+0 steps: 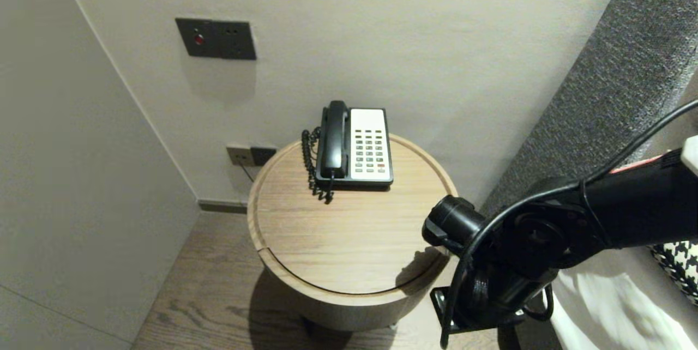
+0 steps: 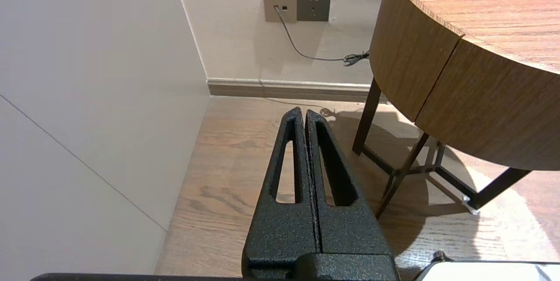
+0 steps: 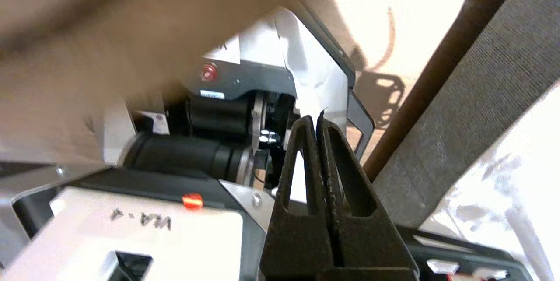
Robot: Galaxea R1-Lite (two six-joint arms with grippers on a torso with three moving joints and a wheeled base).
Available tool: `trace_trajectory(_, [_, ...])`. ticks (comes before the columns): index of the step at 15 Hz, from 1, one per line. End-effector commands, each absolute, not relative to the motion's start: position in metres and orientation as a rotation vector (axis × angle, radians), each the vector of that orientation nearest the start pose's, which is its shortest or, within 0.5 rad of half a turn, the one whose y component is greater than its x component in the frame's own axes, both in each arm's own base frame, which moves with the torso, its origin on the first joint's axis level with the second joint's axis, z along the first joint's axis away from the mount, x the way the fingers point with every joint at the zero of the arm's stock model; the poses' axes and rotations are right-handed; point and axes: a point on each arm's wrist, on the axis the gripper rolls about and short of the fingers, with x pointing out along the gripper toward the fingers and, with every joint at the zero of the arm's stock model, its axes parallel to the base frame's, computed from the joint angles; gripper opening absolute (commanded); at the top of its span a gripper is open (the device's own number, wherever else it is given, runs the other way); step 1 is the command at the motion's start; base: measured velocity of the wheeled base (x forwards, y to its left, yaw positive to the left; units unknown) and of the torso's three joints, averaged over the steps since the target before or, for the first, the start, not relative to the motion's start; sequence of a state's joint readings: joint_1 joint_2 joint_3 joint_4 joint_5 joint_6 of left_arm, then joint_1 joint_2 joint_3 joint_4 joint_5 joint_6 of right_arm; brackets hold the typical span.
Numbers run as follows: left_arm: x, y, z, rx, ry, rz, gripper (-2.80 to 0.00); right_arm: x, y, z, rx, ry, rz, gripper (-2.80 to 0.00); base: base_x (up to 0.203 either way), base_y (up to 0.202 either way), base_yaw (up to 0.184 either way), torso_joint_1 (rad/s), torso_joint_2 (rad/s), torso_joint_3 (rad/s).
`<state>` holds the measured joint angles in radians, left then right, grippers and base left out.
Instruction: Close the nightstand drawer, then open the nightstand drawer
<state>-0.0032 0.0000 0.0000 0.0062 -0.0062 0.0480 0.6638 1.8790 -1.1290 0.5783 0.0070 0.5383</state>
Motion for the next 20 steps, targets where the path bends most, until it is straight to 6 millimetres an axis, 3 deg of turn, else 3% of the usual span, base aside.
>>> trace_trajectory(1, [-0.023, 0.0, 0.075, 0.048, 0.006, -0.008, -2.8, 0.222, 0.172, 0.132, 0.028, 1.353, 0.207, -2.8, 0.0, 0.0, 0.0, 0.0, 0.0, 0.0])
trace_trajectory(10, [-0.023, 0.0, 0.075, 0.048, 0.006, -0.009, -2.8, 0.198, 0.127, 0.167, 0.089, 1.283, 0.142, -2.8, 0.0, 0.0, 0.0, 0.0, 0.0, 0.0])
trace_trajectory(20, [-0.023, 0.0, 0.075, 0.049, 0.006, -0.009, -2.8, 0.187, 0.112, 0.179, 0.086, 1.238, 0.097, -2.8, 0.0, 0.0, 0.0, 0.0, 0.0, 0.0])
